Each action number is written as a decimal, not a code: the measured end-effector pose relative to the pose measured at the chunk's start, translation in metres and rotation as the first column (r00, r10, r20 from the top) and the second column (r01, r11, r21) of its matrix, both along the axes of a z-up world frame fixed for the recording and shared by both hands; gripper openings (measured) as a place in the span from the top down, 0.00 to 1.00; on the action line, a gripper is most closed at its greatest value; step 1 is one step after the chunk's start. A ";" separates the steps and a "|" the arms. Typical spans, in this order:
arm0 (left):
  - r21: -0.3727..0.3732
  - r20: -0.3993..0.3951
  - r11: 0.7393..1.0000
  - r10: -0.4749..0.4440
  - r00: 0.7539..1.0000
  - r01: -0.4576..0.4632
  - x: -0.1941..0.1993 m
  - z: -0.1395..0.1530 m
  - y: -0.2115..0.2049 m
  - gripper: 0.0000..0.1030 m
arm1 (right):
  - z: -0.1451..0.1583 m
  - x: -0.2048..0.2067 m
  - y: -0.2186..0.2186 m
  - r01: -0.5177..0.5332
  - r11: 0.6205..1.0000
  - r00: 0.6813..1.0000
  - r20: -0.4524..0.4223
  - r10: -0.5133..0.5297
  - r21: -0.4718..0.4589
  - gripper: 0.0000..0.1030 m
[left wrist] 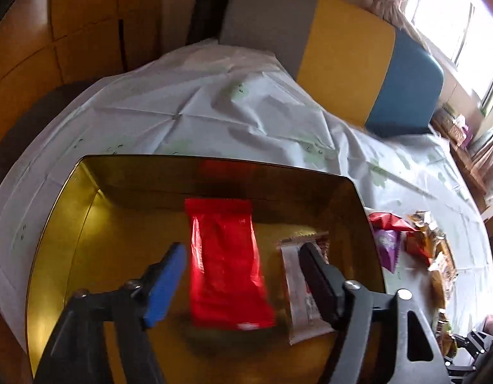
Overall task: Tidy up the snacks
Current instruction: 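Lower the red wrapper into the gold tin and open the left tool, then carry the cone snack into the gold tin and release it, then move the left tool to the purple candy and grasp it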
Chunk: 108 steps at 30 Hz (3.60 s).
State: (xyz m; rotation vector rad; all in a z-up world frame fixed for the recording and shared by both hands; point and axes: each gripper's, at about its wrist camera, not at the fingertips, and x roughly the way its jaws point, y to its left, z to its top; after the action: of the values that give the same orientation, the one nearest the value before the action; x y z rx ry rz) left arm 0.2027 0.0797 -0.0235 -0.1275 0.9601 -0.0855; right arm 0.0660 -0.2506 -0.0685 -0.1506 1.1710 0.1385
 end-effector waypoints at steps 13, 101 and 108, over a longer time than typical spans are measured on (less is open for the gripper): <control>0.028 0.110 0.999 0.016 0.994 -0.019 -0.108 0.025 -0.013 0.27 | -0.003 -0.012 0.017 -0.014 0.999 1.000 0.022 0.015 -0.039 0.56; 0.182 0.167 0.921 -0.373 0.913 0.343 -0.112 0.073 -0.096 0.56 | 0.055 0.017 -0.030 0.041 0.990 0.992 0.111 -0.057 0.138 0.16; 0.238 0.007 0.853 -0.480 0.877 0.465 -0.053 0.053 -0.157 0.58 | 0.064 0.024 -0.053 0.133 0.958 0.980 0.113 -0.166 0.256 0.16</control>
State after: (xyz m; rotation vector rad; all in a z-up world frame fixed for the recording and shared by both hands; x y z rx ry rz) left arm 0.1498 -0.0772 0.0295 0.3307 0.9108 -0.4305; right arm 0.0898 -0.3038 -0.0045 0.1477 1.0180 0.1376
